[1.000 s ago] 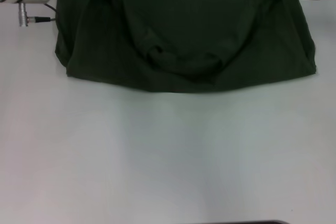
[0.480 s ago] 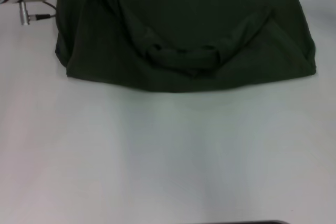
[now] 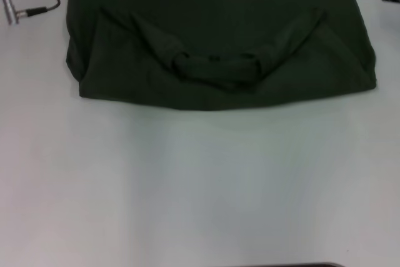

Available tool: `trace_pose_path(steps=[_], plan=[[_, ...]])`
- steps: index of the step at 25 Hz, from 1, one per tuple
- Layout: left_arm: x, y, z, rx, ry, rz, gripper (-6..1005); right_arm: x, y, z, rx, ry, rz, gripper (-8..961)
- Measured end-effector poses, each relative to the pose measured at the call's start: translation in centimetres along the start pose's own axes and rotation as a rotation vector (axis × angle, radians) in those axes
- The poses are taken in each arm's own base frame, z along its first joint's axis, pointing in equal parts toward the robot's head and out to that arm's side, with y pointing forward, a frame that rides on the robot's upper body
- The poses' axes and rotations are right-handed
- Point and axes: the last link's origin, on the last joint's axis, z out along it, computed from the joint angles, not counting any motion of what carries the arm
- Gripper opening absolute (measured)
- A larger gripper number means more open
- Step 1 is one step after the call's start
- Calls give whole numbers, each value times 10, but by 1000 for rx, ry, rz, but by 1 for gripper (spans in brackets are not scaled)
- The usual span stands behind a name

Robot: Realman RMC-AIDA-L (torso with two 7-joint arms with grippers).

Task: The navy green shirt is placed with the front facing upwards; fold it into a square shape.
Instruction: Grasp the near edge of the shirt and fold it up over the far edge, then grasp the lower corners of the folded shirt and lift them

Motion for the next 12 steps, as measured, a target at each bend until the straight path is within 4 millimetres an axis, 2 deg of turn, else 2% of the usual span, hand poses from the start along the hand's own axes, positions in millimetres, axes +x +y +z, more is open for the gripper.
trace_pose_path(steps=[8,12], plan=[[-24,-4,-14,-3,-76,36,921,24,-7,-28,-28,40,8,739],[-35,-14,-26,23,-110,43,921,30,-8,-43,-47,68,17,739]])
